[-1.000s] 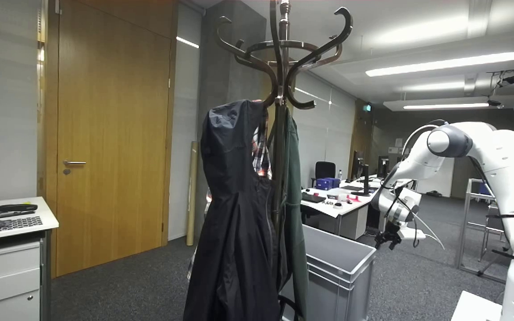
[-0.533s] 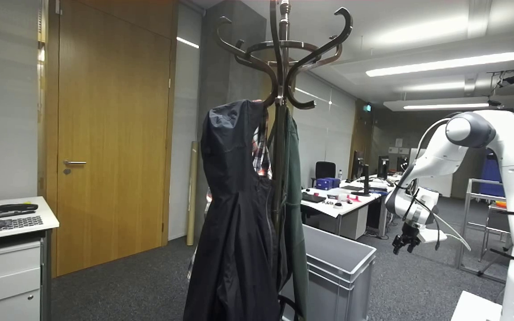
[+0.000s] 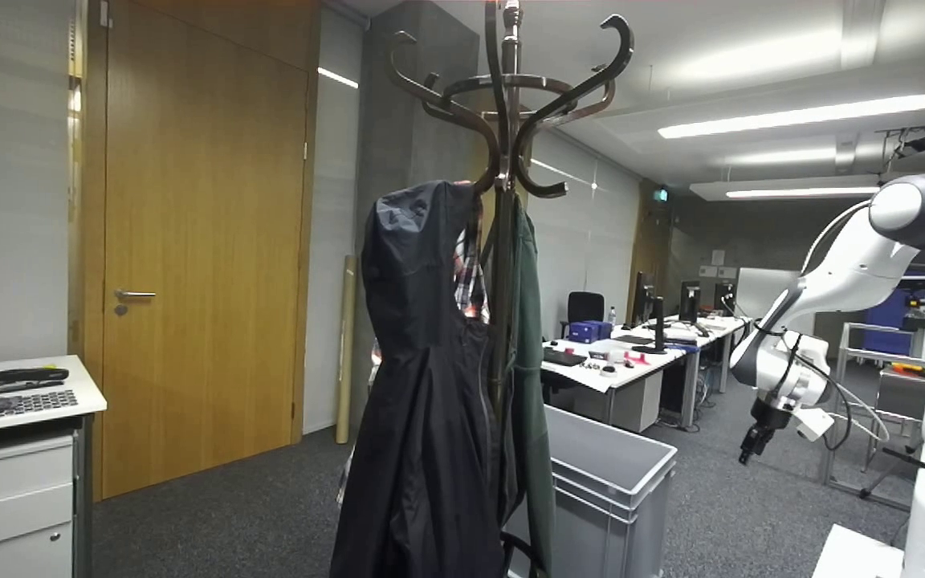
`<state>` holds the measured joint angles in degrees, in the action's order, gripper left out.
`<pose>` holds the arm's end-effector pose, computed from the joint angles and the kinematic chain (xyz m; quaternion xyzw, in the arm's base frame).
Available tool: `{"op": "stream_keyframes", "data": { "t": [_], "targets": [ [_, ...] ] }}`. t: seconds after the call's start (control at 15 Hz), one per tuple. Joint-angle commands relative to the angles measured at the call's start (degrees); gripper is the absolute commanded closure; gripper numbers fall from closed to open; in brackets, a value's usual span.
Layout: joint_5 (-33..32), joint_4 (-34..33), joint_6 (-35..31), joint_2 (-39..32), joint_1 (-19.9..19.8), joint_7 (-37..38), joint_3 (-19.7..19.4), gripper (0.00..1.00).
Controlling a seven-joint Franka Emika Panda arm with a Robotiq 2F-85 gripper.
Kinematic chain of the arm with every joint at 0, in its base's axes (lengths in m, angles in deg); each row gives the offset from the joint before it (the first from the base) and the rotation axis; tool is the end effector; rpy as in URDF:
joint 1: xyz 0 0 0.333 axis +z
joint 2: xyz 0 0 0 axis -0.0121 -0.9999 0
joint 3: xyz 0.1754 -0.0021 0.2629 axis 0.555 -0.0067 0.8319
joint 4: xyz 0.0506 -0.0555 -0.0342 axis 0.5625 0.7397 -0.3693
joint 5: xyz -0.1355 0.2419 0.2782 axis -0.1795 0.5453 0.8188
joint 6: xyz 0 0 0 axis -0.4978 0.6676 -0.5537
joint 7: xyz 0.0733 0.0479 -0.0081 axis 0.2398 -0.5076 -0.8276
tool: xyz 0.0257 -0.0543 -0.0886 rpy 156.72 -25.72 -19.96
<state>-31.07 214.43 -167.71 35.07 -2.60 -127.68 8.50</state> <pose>0.2916 -0.2643 0.2341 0.9906 -0.0206 0.1306 0.0353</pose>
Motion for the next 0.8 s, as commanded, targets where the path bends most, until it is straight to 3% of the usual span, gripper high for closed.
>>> {"op": "stream_keyframes", "data": {
  "t": [0.0,0.07,0.13,0.73],
  "targets": [
    [2.18,-0.29,5.03,9.05,-0.60,-6.54,-0.28,0.00],
    [3.65,-0.64,6.25,10.55,-0.45,-6.63,-0.11,0.00],
    [1.25,-1.00,3.62,5.26,-0.03,-3.53,-0.05,0.00],
    [1.32,-0.79,4.06,5.13,0.05,-3.58,-0.06,0.00]
  ]
}}
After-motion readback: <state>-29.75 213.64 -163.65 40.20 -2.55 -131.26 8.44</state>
